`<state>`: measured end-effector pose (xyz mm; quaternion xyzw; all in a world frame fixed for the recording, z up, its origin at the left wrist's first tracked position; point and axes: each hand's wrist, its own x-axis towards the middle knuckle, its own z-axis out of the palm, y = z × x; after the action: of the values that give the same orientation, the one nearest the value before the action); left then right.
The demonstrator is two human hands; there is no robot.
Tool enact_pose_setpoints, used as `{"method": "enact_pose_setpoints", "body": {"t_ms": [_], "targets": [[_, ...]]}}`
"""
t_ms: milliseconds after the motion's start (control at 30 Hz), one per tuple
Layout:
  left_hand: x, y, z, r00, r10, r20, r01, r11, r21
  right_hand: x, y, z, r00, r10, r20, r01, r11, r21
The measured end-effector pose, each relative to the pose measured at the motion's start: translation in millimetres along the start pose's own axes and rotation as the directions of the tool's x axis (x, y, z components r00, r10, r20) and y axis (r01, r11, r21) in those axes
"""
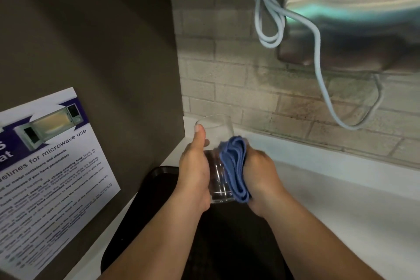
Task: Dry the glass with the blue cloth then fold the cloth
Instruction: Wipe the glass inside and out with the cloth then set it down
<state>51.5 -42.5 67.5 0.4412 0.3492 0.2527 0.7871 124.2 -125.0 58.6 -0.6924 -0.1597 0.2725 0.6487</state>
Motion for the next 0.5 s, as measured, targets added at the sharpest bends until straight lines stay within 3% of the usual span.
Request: {"method": "enact_pose_setpoints", "body": {"t_ms": [67,200,333,500], "targets": [[3.8,1.6,0.0,0.997,0.039,-0.067,-0.035,0.998,0.053,-14.9,17.4,4.2,0.995,-0.100,-0.007,0.098,0.986,-0.138],[6.5,-1.1,-3.4,0.997,0.040,-0.062,-0.025,0.973,0.231,-35.7,29.4,8.7,0.930,-0.367,-0.021,0.350,0.902,-0.254],[3.1,-0.1,-7.3,0.991,-0.087,0.097,0.080,0.994,0.075,-43.7,22.9,13.8,0.881,-0.473,-0.010,0.445,0.837,-0.318],[6.3,-2.3,-12.0,0.976,-0.005,0.219,-0.004,0.999,0.042,-38.0,3.9,17.1,0.839,-0.544,-0.025,0.495,0.781,-0.380]]}}
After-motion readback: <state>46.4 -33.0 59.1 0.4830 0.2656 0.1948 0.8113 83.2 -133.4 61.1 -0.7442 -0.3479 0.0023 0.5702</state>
